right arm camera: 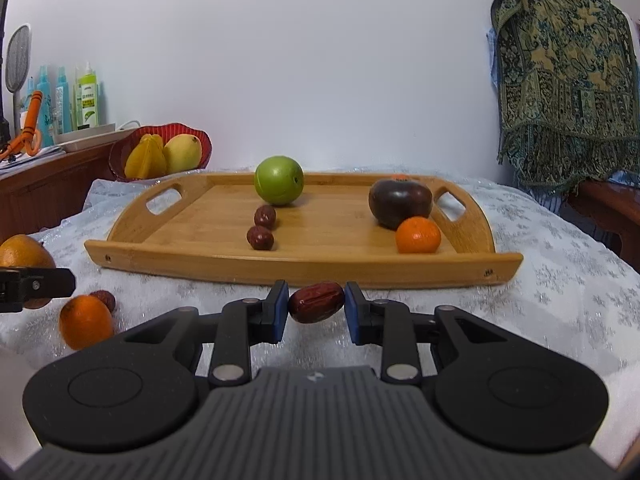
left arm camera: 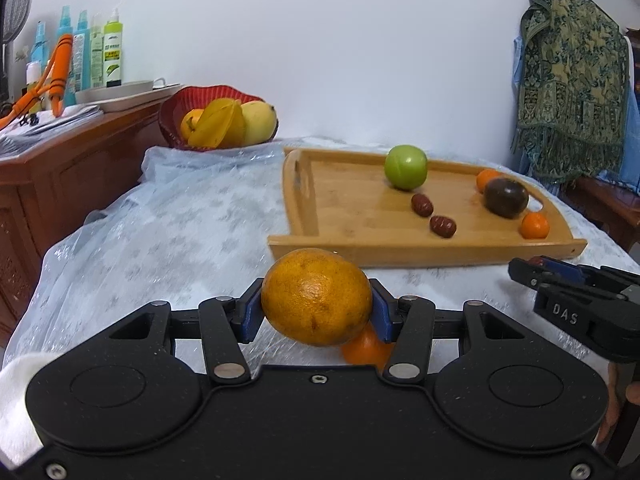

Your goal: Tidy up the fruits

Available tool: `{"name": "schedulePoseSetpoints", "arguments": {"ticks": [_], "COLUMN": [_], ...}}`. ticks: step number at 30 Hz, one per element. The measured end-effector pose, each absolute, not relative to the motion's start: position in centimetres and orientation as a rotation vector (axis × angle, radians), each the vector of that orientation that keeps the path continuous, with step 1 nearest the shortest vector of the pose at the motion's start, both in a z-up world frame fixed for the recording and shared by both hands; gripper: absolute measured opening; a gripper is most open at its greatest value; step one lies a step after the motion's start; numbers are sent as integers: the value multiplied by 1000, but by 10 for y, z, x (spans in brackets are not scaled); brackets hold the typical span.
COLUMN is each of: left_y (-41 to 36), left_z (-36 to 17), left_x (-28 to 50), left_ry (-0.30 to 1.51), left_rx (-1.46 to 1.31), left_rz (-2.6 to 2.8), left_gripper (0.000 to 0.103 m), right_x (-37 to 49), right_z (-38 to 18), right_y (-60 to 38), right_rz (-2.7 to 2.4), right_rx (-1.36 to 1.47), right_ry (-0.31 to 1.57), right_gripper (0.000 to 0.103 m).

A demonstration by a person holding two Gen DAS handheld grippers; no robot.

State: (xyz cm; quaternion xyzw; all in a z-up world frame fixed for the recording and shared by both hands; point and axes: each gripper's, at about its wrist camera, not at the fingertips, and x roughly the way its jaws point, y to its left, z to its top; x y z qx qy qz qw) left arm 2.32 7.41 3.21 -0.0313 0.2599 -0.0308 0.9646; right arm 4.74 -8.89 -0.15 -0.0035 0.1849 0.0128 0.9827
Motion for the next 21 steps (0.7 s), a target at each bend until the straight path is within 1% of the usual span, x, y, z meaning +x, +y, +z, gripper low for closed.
{"name": "schedulePoseSetpoints", "arguments": {"ticks": [12,21], "left_y": [51,43], "left_z": [62,72], "left_x": [64,107], "left_ry": [489,539], "left_rx": [-65,-103], "left_rz": [-108,-131], "left_gripper": [50,50], "right_x": [71,101], "right_z": [23,40], "right_y": [-103,-114], "right_rz": [24,19], "right_rx": [32,60], "right_ry": [338,326], "right_gripper": [35,35]}}
